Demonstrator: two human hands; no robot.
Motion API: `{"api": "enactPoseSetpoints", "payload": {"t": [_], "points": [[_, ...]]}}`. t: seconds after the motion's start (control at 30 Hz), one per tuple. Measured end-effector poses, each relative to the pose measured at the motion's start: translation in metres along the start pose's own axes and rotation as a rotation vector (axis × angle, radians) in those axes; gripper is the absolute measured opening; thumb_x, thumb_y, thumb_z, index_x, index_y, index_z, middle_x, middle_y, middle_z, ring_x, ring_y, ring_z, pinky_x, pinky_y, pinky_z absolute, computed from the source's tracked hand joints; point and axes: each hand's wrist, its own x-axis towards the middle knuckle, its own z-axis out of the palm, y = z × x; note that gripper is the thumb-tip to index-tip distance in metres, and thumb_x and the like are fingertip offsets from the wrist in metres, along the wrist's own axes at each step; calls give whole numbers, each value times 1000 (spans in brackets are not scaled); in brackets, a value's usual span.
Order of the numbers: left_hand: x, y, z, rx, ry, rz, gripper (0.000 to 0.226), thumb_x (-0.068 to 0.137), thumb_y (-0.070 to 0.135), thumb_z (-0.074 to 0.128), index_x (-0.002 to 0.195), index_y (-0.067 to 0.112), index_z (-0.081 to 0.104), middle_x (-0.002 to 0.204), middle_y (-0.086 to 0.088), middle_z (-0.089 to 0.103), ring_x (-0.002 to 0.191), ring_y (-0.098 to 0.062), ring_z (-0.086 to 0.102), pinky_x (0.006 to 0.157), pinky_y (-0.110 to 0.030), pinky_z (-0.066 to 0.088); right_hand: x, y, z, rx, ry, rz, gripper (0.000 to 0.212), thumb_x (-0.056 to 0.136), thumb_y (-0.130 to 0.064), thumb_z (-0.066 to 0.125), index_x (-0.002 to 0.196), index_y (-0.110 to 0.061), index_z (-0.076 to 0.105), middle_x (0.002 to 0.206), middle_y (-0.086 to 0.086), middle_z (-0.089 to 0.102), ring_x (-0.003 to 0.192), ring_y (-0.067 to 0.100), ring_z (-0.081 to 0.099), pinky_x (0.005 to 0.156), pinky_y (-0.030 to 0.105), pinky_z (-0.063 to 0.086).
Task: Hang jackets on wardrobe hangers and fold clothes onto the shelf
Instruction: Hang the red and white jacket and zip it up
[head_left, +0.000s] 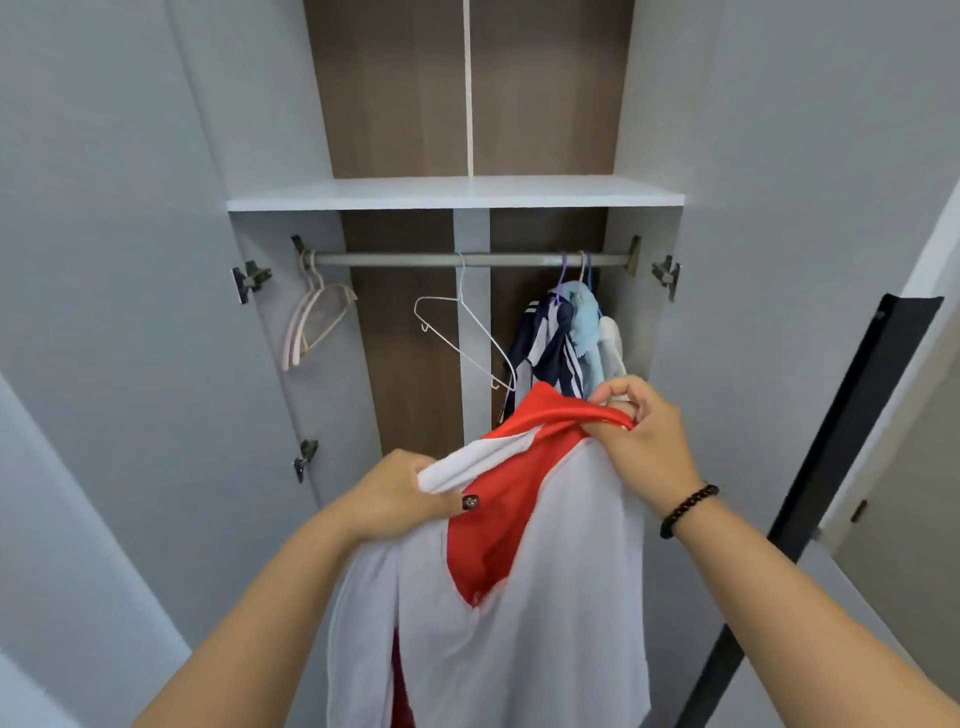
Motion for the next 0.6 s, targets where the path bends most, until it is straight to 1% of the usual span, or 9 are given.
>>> {"api": "enactPoseSetpoints", "payload": {"t": [0.07, 0.1, 0.2, 0.27, 0.33, 0.43, 0.5, 0.57, 0.6], "points": [[6, -10, 5, -251, 55, -93, 12, 82, 23, 76, 90, 13, 74, 85, 2, 75, 78, -17, 69, 71, -28, 54, 19, 5, -5, -4, 41, -19, 25, 78, 3, 72, 73, -18, 58, 54, 0, 56, 50, 8, 48, 56, 16, 43], [10, -13, 5, -345, 107, -128, 13, 84, 20, 74, 95, 13, 74, 91, -4, 76, 84, -19, 72, 73, -29, 55, 27, 9, -7, -26, 44, -23, 24, 78, 0, 74, 73, -18, 59, 55, 4, 55, 52, 12, 47, 57, 18, 44], [23, -14, -1, -375, 262, -108, 7, 87, 13, 69, 90, 18, 74, 82, 3, 75, 74, -9, 69, 62, -16, 52, 42, 24, -11, -133, -14, 3, 18, 75, -12, 79, 74, -23, 65, 59, -2, 62, 57, 13, 54, 64, 22, 47], [37, -18, -12, -374, 375, -72, 12, 87, 8, 68, 85, 18, 73, 75, 6, 72, 69, -8, 63, 60, -16, 49, 52, 38, -11, -228, -57, 30, 15, 72, -18, 80, 72, -26, 67, 67, -4, 67, 64, 12, 59, 66, 23, 47], [51, -20, -18, -307, 447, -38, 5, 84, 10, 70, 81, 12, 73, 74, 1, 67, 70, -12, 58, 61, -19, 44, 60, 46, -3, -268, -56, 39, 11, 74, -18, 78, 73, -21, 67, 71, -3, 66, 67, 12, 58, 67, 25, 48], [78, -14, -13, 60, 491, 101, 18, 77, 29, 76, 77, 15, 65, 71, 6, 60, 65, -8, 54, 57, -11, 38, 73, 46, 26, -239, -69, 48, 12, 85, -14, 67, 76, -6, 66, 73, 5, 64, 67, 12, 54, 68, 27, 45], [97, -3, -4, 23, 483, 217, 27, 76, 29, 77, 95, 22, 59, 85, 10, 62, 77, -7, 59, 64, -12, 40, 84, 45, 50, -238, -113, 28, 23, 88, -11, 61, 66, -6, 59, 64, 7, 58, 62, 13, 47, 62, 30, 41], [119, 2, -1, -160, 448, 340, 61, 79, 24, 76, 130, 29, 42, 113, 11, 57, 98, -2, 60, 79, -13, 46, 98, 50, 70, -263, -149, -5, 38, 88, -6, 58, 54, -18, 46, 54, -3, 47, 58, 13, 38, 57, 31, 35], [129, 1, -1, -179, 426, 396, 71, 82, 18, 74, 138, 34, 34, 122, 12, 51, 105, 4, 56, 85, -12, 47, 106, 56, 76, -277, -161, -3, 41, 87, -4, 57, 52, -21, 43, 53, -6, 45, 58, 12, 37, 57, 30, 34]]}}
